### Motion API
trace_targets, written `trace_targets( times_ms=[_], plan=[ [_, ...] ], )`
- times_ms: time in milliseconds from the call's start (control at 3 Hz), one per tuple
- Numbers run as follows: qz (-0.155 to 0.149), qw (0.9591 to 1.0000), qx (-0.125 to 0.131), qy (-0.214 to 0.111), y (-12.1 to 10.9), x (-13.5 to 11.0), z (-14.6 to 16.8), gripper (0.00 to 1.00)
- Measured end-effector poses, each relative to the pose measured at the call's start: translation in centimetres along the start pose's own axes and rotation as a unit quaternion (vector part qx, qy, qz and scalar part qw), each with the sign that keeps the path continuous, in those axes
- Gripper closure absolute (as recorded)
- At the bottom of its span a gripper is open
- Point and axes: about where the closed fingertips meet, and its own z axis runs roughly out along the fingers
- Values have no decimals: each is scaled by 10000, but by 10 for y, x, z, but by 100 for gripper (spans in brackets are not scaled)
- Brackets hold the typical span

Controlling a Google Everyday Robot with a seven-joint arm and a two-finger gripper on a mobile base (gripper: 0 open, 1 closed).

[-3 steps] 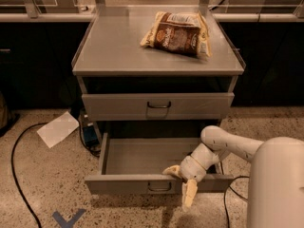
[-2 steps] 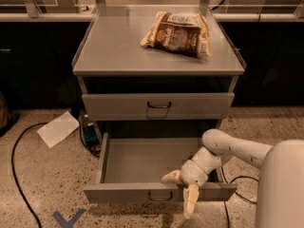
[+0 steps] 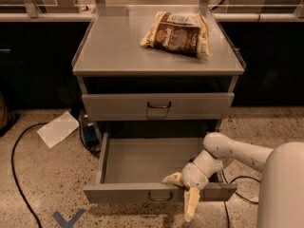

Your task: Open middle drawer

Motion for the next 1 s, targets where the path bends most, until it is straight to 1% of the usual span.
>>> trace_targets(
  times_ms=[333,667,1000],
  plan=[
    [-41,9997,-117,-215,22,-5,6,0],
    [-132,9988,-217,-422,50,-20,11,0],
    [-58,9978,-322,-576,75,-27,19,0]
  ],
)
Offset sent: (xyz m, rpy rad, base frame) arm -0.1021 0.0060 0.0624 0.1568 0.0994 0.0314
